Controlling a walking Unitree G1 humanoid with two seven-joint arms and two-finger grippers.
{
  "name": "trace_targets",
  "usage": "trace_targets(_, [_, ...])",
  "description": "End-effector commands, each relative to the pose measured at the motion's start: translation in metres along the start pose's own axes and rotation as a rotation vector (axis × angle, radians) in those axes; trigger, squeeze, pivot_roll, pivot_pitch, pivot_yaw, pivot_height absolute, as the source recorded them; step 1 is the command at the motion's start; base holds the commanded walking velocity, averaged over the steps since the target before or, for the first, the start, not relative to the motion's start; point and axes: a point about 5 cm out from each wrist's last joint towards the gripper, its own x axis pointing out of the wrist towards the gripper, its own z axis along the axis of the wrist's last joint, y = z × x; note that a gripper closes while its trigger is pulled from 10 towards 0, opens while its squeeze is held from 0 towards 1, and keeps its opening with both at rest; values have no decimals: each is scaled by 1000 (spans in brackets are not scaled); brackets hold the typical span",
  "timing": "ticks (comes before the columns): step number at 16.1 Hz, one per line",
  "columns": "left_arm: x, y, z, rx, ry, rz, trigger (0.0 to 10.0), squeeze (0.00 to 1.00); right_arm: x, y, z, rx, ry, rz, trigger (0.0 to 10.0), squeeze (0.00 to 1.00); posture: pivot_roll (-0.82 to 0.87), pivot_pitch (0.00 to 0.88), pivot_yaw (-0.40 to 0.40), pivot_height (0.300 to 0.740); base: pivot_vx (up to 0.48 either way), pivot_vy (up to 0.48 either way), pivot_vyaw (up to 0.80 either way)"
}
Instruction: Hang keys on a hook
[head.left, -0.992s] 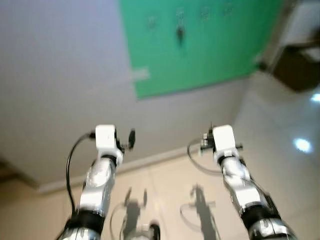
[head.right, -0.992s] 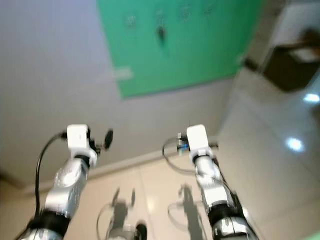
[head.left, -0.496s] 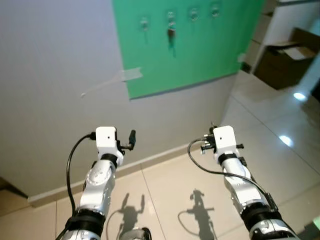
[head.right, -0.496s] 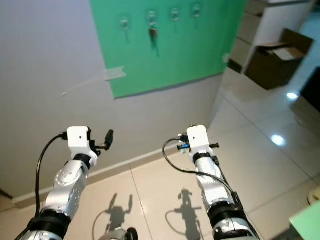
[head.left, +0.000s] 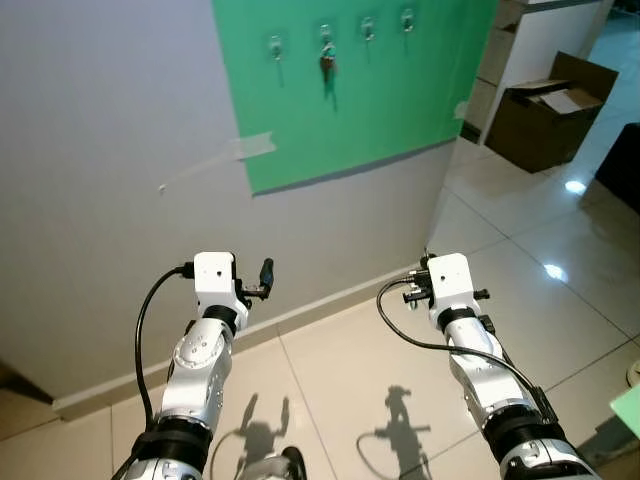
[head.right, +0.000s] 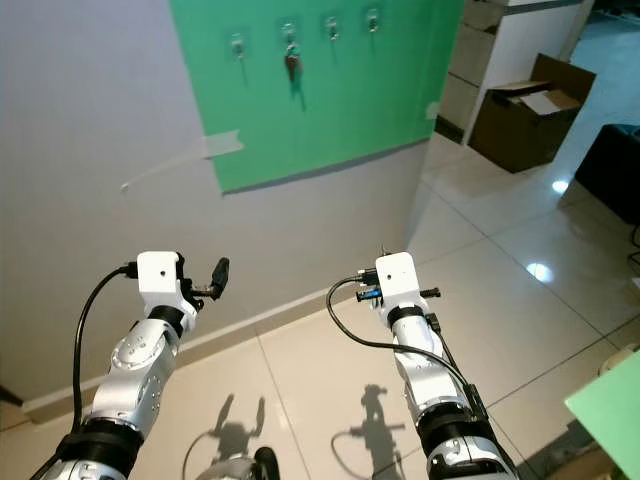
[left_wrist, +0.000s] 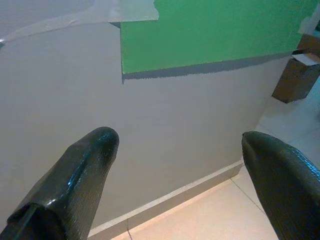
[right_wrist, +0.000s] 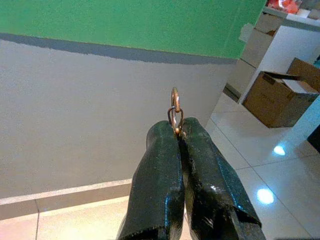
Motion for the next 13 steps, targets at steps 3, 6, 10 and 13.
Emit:
trace_targets(3, [2,1,3,46,12,-2,10000,0,2,4,0,-12,23,8,10000,0,-113,0,82,740,0,0,0])
trace_targets(6, [2,-3,2,84,21,-25,10000,0,2,5,-1,-14,21,20,10000,0,-112,0,81,740,459,0,0])
trace_targets(10, [2,-2,3,76,11,-8,10000,0,1,5,-1,-15,17,21,10000,0,-114,0,81,740,360,0,0])
trace_targets(13, [2,-2,2,85,20,-1,10000,0,1,6,-1,-18,20,25,10000,0,-114,0,83,740,0,0,0])
